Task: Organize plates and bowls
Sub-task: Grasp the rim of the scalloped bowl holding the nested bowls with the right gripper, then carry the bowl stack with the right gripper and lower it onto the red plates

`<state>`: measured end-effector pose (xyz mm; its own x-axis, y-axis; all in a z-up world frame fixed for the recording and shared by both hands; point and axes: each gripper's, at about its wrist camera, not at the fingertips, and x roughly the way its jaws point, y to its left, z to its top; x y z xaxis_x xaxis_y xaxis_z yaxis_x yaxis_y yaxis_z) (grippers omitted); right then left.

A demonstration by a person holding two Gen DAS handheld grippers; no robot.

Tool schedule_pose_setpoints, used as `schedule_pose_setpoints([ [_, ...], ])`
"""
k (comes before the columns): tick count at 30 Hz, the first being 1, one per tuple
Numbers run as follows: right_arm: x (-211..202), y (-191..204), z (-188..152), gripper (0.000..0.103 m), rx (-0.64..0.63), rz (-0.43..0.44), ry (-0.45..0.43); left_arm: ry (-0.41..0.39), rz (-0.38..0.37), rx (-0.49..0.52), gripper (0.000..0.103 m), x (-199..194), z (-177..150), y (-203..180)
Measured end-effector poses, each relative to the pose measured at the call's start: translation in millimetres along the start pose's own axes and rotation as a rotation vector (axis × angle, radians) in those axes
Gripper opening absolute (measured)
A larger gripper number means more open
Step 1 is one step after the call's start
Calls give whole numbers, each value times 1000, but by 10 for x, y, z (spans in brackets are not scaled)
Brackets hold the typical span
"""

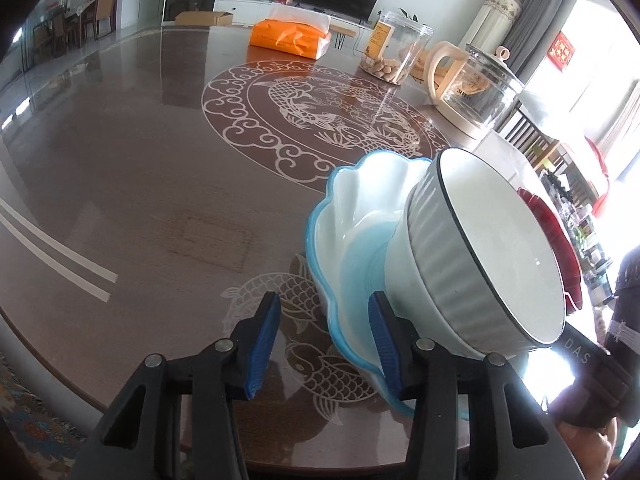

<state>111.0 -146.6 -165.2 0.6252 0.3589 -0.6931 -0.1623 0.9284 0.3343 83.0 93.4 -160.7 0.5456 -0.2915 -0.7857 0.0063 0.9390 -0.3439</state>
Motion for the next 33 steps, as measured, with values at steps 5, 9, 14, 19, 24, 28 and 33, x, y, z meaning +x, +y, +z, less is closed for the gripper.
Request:
schedule_pose_setpoints([
  [5,14,-6,28,19,21,3,30,-10,14,29,26,32,-21,-120],
  [9,-6,-36,39,18,61,23,51,12,8,1,26,0,-14,-94],
  [14,-63,-4,22,18,70,23,64,15,24,6,26,-58,-29,-128],
  [19,-231,1,92,18,83,45,47,-25,35,36,26,-277,103,-281],
  [24,-511,-60,247,18,100,47,1,-57,6,88,26,-424,313,-599],
  [28,-786,-239,412,18,125,22,-48,-65,-39,137,26,-406,462,-974],
  [33,-1097,-573,597,18,148,-39,-108,-68,-99,188,26,-249,613,-1477],
])
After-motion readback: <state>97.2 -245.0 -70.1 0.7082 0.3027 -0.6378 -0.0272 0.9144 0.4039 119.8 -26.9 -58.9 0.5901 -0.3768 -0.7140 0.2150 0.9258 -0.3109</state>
